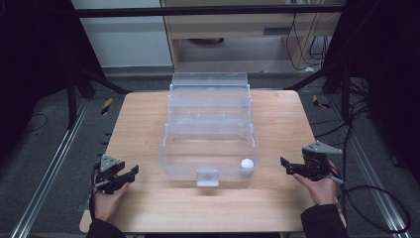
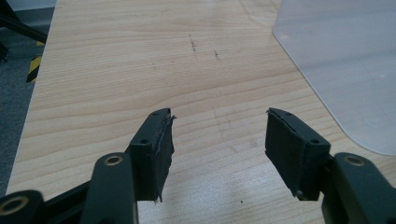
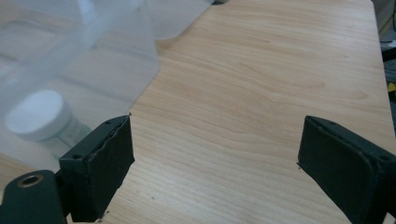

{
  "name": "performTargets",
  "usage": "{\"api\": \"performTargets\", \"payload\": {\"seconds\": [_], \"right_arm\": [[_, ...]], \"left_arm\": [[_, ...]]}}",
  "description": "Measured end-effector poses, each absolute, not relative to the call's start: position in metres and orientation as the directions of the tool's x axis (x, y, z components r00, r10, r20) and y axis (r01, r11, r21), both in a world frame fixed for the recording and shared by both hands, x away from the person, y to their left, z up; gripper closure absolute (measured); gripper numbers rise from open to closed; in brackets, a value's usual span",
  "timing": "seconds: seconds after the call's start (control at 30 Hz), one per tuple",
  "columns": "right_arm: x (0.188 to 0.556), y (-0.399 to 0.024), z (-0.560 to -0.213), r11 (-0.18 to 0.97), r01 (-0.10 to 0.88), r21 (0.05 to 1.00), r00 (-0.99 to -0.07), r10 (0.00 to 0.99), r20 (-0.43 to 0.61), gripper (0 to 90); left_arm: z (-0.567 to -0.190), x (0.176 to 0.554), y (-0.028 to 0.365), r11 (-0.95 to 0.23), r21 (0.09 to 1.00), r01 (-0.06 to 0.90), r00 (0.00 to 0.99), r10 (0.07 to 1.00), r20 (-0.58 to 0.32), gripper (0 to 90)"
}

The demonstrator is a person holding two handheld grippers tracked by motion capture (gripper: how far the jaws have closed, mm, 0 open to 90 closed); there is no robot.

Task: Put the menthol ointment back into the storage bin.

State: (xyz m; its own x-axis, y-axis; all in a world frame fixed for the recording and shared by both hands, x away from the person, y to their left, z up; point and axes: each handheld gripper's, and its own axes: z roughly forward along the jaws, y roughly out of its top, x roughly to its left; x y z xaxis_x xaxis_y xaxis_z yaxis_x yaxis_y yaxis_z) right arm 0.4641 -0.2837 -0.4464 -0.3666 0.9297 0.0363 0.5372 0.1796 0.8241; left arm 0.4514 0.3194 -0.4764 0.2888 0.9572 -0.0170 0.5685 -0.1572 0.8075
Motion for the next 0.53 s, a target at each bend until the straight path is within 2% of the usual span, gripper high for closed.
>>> {"api": "performTargets", "payload": {"seconds": [0.27, 0.53], "right_arm": [[0.462, -0.302, -0.47, 0.136, 0.558, 0.819, -0.316, 0.947, 0.058, 8.9], [0.464, -0.31, -0.482, 0.14, 0.569, 0.811, -0.289, 0.957, 0.037, 7.5]], "left_arm": [[-0.479, 0.453, 0.328, -0.15, 0.81, 0.567, 0.266, 0.964, -0.008, 46.7], [-0.483, 0.456, 0.327, -0.161, 0.807, 0.569, 0.256, 0.967, 0.013, 36.6]]}}
